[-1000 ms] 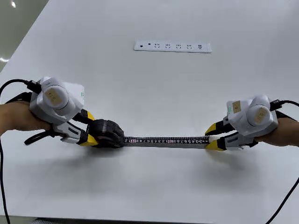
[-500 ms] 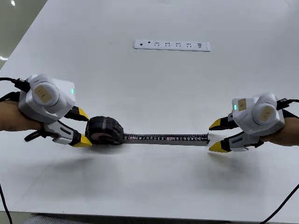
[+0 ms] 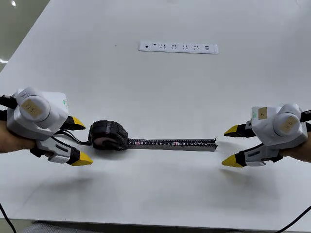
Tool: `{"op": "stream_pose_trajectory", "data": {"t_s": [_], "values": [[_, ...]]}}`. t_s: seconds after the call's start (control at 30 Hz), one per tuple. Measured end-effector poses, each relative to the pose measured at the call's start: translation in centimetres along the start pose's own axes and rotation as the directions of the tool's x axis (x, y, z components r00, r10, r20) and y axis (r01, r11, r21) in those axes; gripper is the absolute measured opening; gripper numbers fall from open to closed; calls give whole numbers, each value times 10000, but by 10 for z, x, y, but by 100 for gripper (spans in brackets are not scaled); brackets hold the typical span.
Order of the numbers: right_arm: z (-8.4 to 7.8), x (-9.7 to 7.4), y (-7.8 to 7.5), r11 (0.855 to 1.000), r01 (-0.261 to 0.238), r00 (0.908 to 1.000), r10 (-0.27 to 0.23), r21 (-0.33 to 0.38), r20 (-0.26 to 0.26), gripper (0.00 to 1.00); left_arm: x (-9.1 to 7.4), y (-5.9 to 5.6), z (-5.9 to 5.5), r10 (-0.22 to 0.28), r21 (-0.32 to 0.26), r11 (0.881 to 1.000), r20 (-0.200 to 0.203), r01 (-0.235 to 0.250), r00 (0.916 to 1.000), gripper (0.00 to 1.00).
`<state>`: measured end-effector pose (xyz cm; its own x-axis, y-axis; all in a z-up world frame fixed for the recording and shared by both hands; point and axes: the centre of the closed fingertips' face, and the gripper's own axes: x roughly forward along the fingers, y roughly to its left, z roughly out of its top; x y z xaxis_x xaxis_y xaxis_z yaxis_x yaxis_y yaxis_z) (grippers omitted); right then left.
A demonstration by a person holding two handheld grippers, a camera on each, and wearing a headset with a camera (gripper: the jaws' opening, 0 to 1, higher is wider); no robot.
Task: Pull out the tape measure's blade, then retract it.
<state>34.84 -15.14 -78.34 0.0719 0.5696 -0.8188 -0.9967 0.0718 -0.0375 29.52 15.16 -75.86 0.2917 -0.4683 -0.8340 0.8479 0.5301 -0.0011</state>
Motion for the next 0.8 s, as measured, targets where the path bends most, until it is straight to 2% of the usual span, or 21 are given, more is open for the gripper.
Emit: {"op": "stream_pose_trajectory", "data": {"t_s": [0.3,0.47,0.8], "values": [[-4,-4,11,9971,319,9990,-340,686,305,51,-1,-14,-6,141,-748,9971,447,-107,9989,60],[-4,-6,16,9933,545,9971,-596,1023,478,57,0,-22,-6,232,-1039,9945,756,-152,9969,64],[-4,-11,19,9793,1058,9883,-1226,1724,902,70,0,-30,0,677,-1632,9856,1399,-444,9879,70]]}}
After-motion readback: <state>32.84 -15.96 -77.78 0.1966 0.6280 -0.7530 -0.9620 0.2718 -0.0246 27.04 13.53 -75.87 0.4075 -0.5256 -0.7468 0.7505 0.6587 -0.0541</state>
